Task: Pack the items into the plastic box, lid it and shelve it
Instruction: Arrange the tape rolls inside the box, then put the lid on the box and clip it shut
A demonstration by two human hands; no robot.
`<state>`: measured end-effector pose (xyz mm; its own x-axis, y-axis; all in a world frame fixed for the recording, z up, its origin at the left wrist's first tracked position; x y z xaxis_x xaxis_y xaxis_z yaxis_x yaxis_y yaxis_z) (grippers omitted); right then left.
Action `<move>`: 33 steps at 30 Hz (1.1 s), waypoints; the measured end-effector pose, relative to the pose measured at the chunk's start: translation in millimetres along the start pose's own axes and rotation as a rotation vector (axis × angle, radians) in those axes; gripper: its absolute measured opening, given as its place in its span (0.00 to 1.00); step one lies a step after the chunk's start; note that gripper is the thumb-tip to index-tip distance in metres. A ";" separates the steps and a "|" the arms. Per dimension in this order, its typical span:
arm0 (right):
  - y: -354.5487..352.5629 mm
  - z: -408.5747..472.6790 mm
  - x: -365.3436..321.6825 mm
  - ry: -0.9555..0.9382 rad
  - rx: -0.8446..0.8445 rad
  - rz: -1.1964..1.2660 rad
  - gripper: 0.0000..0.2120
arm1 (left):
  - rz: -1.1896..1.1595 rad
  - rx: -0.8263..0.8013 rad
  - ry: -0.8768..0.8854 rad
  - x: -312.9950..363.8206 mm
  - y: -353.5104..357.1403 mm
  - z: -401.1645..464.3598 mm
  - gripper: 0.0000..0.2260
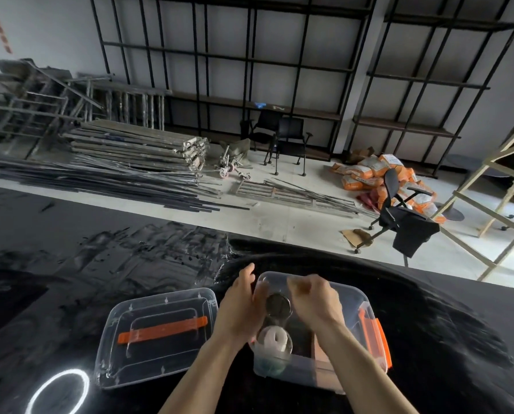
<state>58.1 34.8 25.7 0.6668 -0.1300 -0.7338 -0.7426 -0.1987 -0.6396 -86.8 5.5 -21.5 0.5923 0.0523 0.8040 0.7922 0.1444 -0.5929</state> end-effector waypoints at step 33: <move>102.9 17.5 -129.2 -0.170 -0.175 -0.072 0.19 | 0.195 0.543 -0.669 -81.5 -214.2 -21.4 0.18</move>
<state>-105.6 48.1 50.7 0.6867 0.0530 -0.7250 -0.6614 -0.3685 -0.6533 -301.7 -50.8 39.0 0.3650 0.6679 0.6486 0.4059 0.5128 -0.7565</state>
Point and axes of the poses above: each hand's wrist, its own z-axis towards the middle knuckle, its own y-axis out of the palm, x = y × z, the point moved 1 cm from there along z, towards the middle knuckle, and after that the axes turned 8 degrees about -x, right-handed, at the moved point
